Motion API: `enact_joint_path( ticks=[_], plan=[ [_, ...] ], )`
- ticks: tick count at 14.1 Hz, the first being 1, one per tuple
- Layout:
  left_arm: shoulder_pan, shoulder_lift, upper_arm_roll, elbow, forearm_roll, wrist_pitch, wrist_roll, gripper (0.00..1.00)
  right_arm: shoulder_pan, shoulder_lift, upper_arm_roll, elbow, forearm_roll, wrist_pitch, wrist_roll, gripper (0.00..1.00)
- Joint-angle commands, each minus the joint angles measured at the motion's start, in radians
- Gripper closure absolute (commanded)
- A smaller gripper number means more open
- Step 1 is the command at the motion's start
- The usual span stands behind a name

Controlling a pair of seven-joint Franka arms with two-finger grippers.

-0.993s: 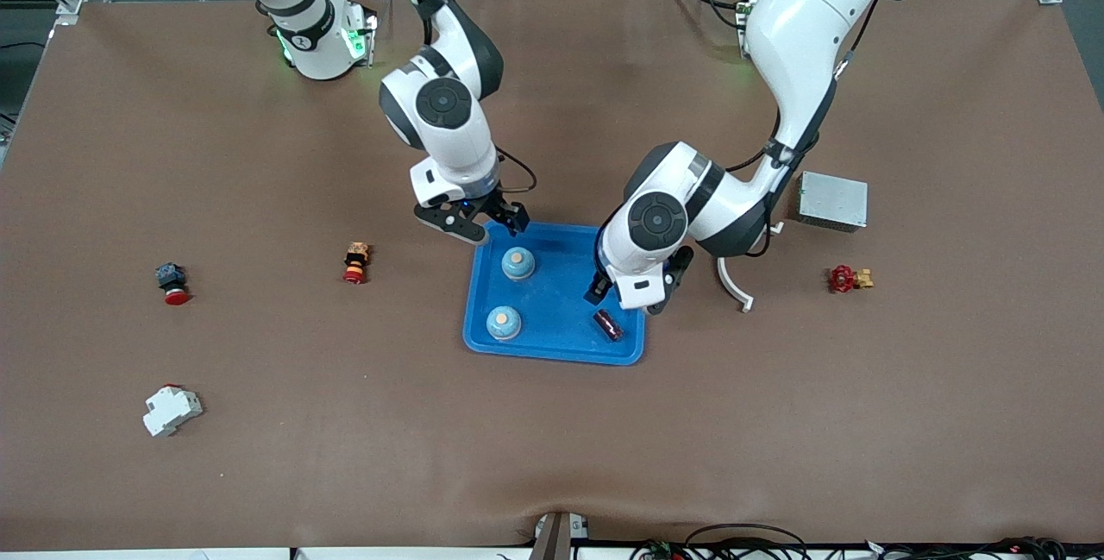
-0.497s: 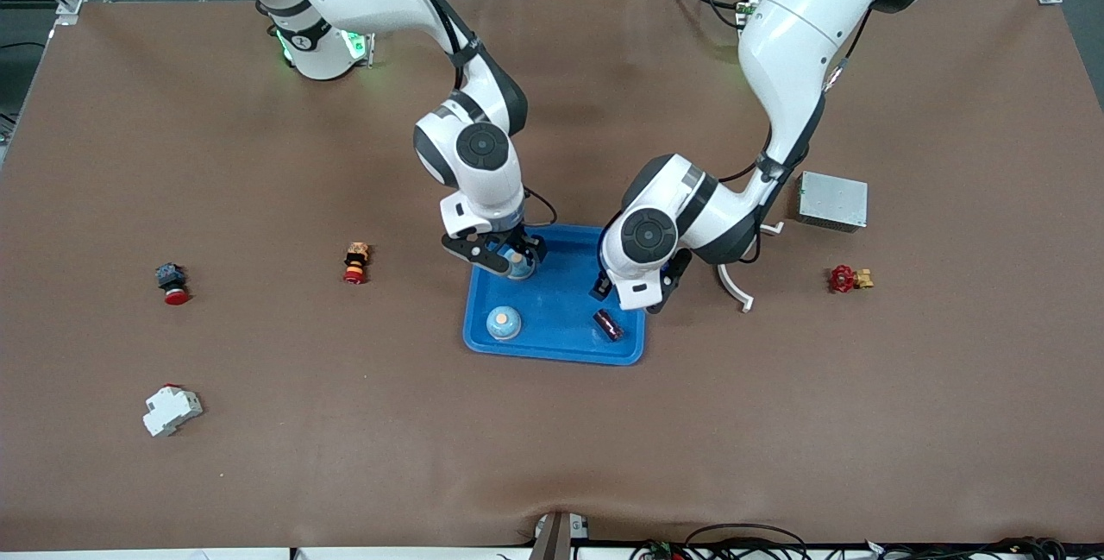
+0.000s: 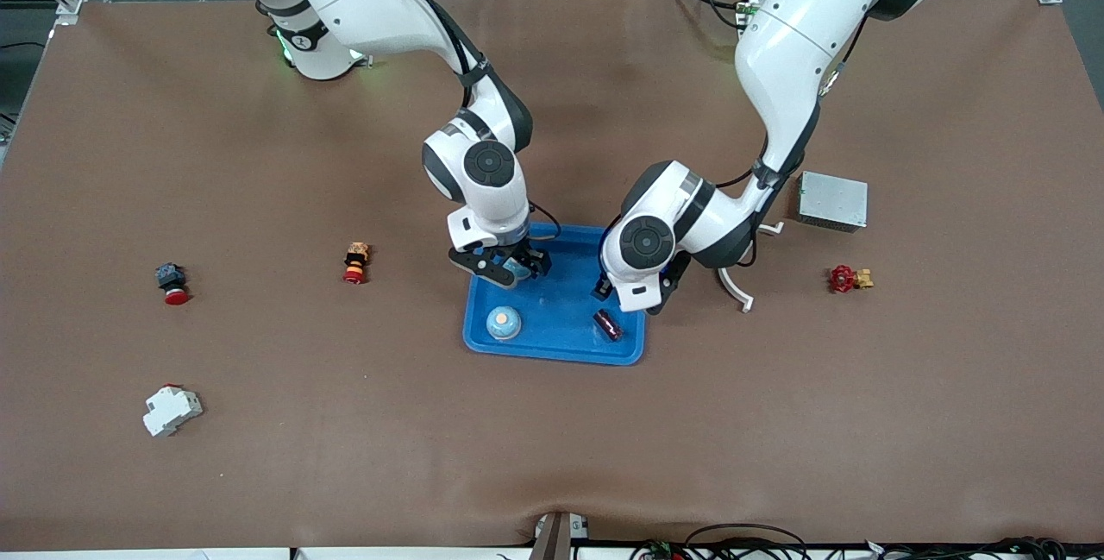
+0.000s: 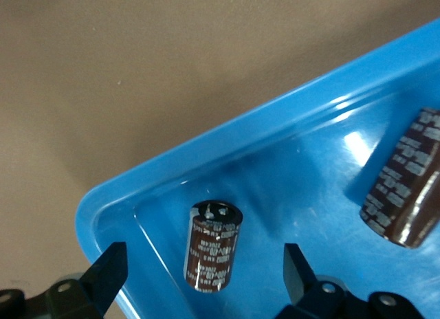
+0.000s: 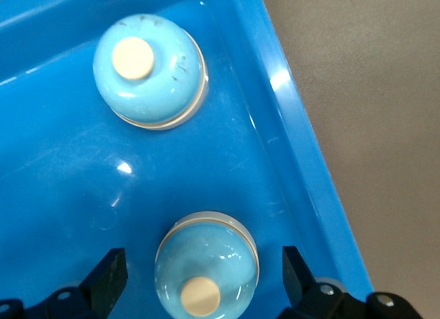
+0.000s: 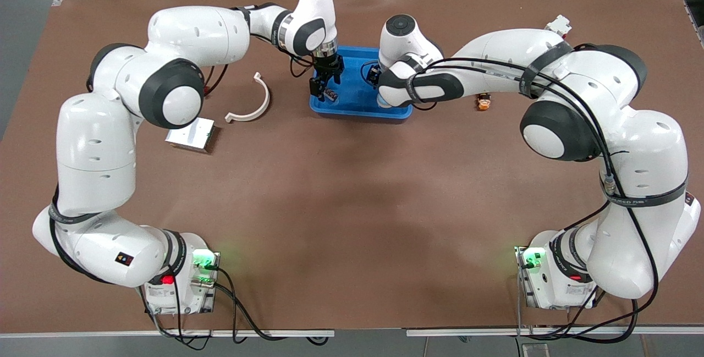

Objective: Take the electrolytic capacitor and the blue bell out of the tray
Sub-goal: 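Grasp the capacitor with the left gripper while the right gripper grasps the bell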

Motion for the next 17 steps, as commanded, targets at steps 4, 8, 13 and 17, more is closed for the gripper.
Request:
enact_joint_path(
  ticks=[4,8,13,17],
  plan=[
    [-0.009,0.021,0.003,0.018,0.029,0.007,-0.027,0.0,0.014,0.029,-0.004,0.021,-0.026,0.003,0.038,0.02],
    [-0.01,0.026,0.003,0.018,0.028,0.041,-0.03,0.0,0.02,0.024,-0.002,0.027,-0.022,-0.002,0.04,1.0],
    [-0.018,0.038,0.003,0.018,0.028,0.047,-0.03,0.0,0.014,-0.012,0.001,0.072,-0.016,-0.078,0.02,1.0],
    [-0.016,0.039,0.003,0.018,0.028,0.065,-0.03,0.13,0.005,-0.129,0.001,0.139,-0.022,-0.313,-0.153,1.0]
  ],
)
